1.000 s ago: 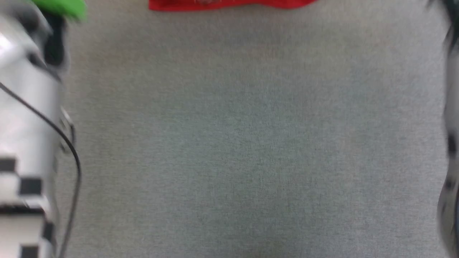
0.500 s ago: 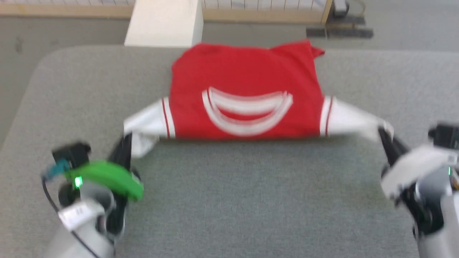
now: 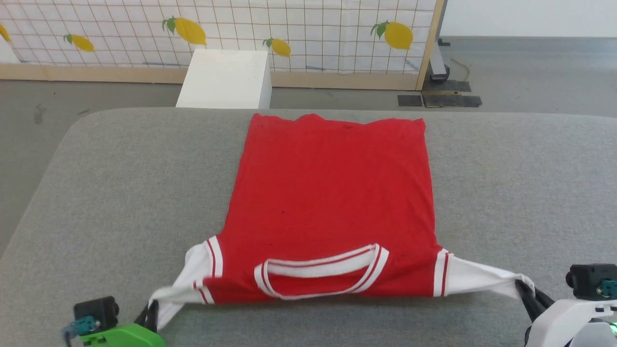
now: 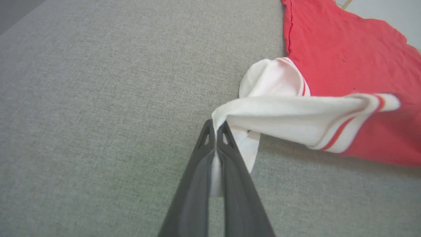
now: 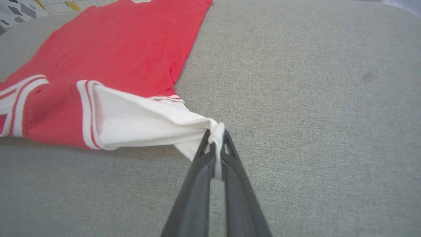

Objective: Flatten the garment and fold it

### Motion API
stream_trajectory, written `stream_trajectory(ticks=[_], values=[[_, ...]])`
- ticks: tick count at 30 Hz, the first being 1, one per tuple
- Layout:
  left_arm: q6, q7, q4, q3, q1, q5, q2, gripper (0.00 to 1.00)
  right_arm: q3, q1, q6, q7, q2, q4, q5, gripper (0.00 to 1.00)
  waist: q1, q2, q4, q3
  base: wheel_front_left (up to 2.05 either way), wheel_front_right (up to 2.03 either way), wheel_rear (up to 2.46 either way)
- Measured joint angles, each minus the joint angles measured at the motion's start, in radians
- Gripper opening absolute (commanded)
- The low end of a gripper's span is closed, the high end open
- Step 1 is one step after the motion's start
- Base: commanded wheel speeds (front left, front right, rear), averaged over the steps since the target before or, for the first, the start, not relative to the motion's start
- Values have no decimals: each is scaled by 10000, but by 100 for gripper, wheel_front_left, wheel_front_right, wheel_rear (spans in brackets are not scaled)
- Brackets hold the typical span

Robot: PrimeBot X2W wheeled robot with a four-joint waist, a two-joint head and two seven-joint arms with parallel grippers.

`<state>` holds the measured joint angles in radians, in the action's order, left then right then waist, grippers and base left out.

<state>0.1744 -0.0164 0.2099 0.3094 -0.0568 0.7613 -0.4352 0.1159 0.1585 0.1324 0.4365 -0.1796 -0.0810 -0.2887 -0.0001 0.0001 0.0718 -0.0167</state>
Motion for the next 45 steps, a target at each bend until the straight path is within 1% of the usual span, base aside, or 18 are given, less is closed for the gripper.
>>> stream_trajectory(ticks=[2, 4, 8, 11, 14, 17, 20, 21, 22, 25, 28, 30, 33, 36, 38, 39, 42, 45], values=[[203, 334, -188, 251, -84, -316, -169, 0, -144, 111, -2, 420, -77, -295, 77, 0, 0, 0, 5, -14, 0, 0, 0], [380, 700, -263, 552, -78, -658, -372, 0, -458, 113, 0, 915, -347, -500, 362, 0, 0, 0, -4, -51, 0, 0, 0], [606, 1045, -201, 713, -69, -880, -428, 0, -1360, -195, 0, 2121, -1099, -470, 803, 0, 0, 0, -65, -125, 0, 0, 0], [648, 1043, -140, 694, -35, -882, -416, 0, -2332, -855, -2, 2918, -1595, -71, 754, 0, 0, 0, -136, -178, 0, 0, 0], [648, 1032, -59, 667, -13, -819, -349, 0, -3294, -1523, -2, 3762, -2027, 711, 617, 0, 0, 0, -180, -255, 0, 0, 0], [640, 1009, -2, 654, 42, -744, -270, 0, -3866, -1873, -2, 4401, -2173, 1490, 437, 0, 0, -1, -153, -298, 0, 0, 0], [600, 930, 44, 656, 145, -683, -190, 0, -4149, -2074, -2, 4715, -2171, 1960, 284, 0, 1, 0, -108, -351, 0, 0, 0], [591, 930, 48, 654, 167, -648, -176, 0, -4167, -2125, -2, 4752, -2171, 2008, 221, 37, 0, 0, -99, -369, 0, 0, 0], [587, 926, 48, 642, 181, -598, -150, 0, -4140, -2183, -2, 4744, -2167, 2019, 109, 100, 1, 0, -88, -381, 0, 0, 0], [587, 849, 29, 621, 180, -546, -111, 0, -3877, -2192, -2, 4692, -2161, 1873, -286, 100, 0, 0, -109, -356, 0, 0, 0], [587, 842, -4, 602, 174, -485, -109, 0, -3009, -2100, -2, 4746, -2061, 1312, -861, 100, 0, 0, -152, -306, 0, 0, 0], [593, 842, -96, 598, 159, -479, -111, 0, -1988, -1853, -2, 4974, -1847, 637, -1356, 100, 0, 0, -205, -242, 0, 0, 0], [602, 836, -184, 568, 122, -466, -138, 0, -677, -1621, -4, 4982, -1442, -347, -1687, 100, 0, 0, -281, -180, 0, 0, 0], [625, 754, -297, 560, 85, -454, -150, 0, 740, -1756, -4, 4364, -579, -1057, -1988, 100, 0, 0, -341, -161, 0, 0, 0], [648, 719, -416, 548, 65, -453, -146, 0, 1289, -1989, -4, 3992, -35, -1237, -2084, 100, 1, 0, -337, -203, 0, 0, 0], [648, 719, -493, 546, 60, -453, -148, 0, 1605, -2227, -6, 3572, 339, -1262, -2096, 100, 0, 0, -329, -249, 0, 0, 0], [650, 623, -723, 510, 63, -453, -167, 0, 1841, -3054, -4, 2518, 784, -1189, -1941, 100, 0, 0, -289, -450, 0, 0, 0], [650, 499, -982, 401, 99, -453, -219, 0, 1835, -4044, -6, 1567, 991, -702, -1476, 100, 1, 0, -240, -760, 0, 0, 0]])
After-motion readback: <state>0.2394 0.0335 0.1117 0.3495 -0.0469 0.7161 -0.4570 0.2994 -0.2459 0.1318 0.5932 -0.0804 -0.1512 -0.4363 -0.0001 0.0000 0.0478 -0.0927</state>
